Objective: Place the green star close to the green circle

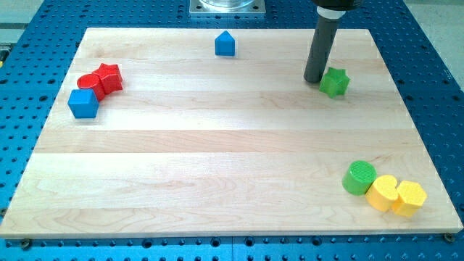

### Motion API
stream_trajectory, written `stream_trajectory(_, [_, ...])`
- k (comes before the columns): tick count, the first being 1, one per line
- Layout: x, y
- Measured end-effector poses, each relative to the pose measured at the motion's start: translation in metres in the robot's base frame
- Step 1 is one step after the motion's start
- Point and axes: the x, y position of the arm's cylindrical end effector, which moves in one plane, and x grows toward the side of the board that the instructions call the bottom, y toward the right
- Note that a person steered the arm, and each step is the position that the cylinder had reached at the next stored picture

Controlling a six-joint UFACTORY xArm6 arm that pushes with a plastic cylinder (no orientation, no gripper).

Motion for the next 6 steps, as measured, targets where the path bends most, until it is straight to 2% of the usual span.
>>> stream_trajectory(1, [-0.015,0.043])
stream_trajectory(2, [0.067,0.035])
stream_trajectory(3, [0.075,0.02])
stream_trajectory(4, [0.056,-0.024])
stream_trajectory(5, [0.12,0.014])
stream_trajectory(6, [0.125,0.021])
